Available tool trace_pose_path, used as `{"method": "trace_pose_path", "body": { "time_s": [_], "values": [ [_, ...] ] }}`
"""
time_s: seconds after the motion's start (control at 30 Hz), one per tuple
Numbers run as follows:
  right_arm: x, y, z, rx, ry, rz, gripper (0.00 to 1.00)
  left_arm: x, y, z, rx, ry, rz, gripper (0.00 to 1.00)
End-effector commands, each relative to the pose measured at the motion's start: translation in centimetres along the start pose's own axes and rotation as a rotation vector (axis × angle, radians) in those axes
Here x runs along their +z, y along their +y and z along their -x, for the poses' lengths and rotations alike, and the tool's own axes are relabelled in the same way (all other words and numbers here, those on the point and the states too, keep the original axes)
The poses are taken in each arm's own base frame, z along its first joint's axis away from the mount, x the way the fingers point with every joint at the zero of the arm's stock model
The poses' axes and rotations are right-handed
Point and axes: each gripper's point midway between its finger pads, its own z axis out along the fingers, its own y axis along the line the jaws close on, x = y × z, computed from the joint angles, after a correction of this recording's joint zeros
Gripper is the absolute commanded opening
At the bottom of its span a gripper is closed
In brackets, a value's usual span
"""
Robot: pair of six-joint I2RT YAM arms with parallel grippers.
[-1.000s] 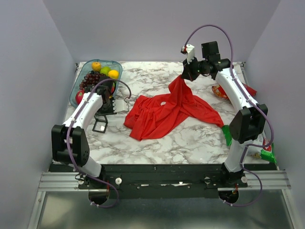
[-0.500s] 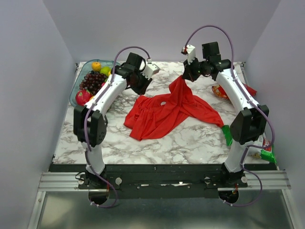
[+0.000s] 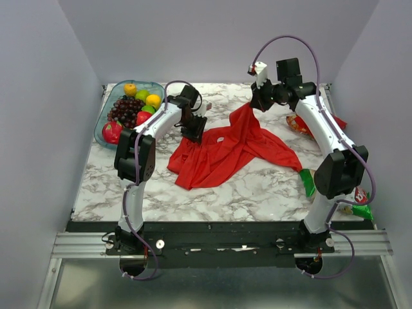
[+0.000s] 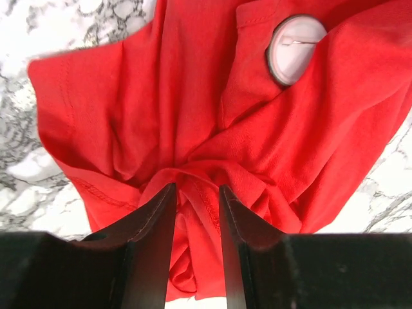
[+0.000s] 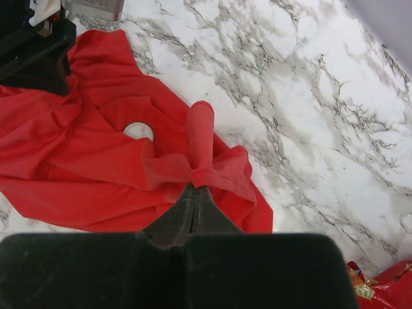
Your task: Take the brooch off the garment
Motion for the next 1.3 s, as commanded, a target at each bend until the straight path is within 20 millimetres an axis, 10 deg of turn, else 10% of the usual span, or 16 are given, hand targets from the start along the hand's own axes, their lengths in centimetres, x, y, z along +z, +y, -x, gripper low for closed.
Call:
{"method": "trace_pose_path", "body": {
  "time_s": [0.0, 0.23, 0.4, 0.5, 0.83, 1.07, 1.27],
  "values": [
    [-0.7, -0.5, 0.6, -0.013, -0.013, -0.025, 0.0, 0.0, -1.1, -2.1, -0.054, 0.056, -0.028, 0.41],
    [-0.7, -0.6, 0.9, -0.016, -0.019, -0.025, 0.0, 0.5, -0.9, -2.5, -0.048, 0.083, -0.002, 0.39],
    [-0.5, -0.7, 0.5, -0.015, -0.011, -0.027, 0.0, -0.2, -2.5, -1.9, -0.024, 0.071, -0.104, 0.01],
    [-0.7, -1.9, 0.5, 0.008, -0.011, -0.058, 0.0, -2.0, -2.7, -0.4, -0.002, 0.026, -0.143, 0.0],
    [-9.0, -15.6, 7.1, 0.06, -0.219, -0.386, 0.0, -22.4, 8.7, 10.9, 0.087, -0.571, 0.132, 0.0],
    [-15.4, -18.5, 11.7, 0.042, -0.388, -0.555, 0.0, -32.5, 5.3, 12.6, 0.26, -0.896, 0.159, 0.0],
    [-22.3, -15.4, 11.3, 0.005, -0.421, -0.613, 0.0, -38.2, 2.1, 9.2, 0.376, -1.006, 0.263, 0.0]
  ]
}}
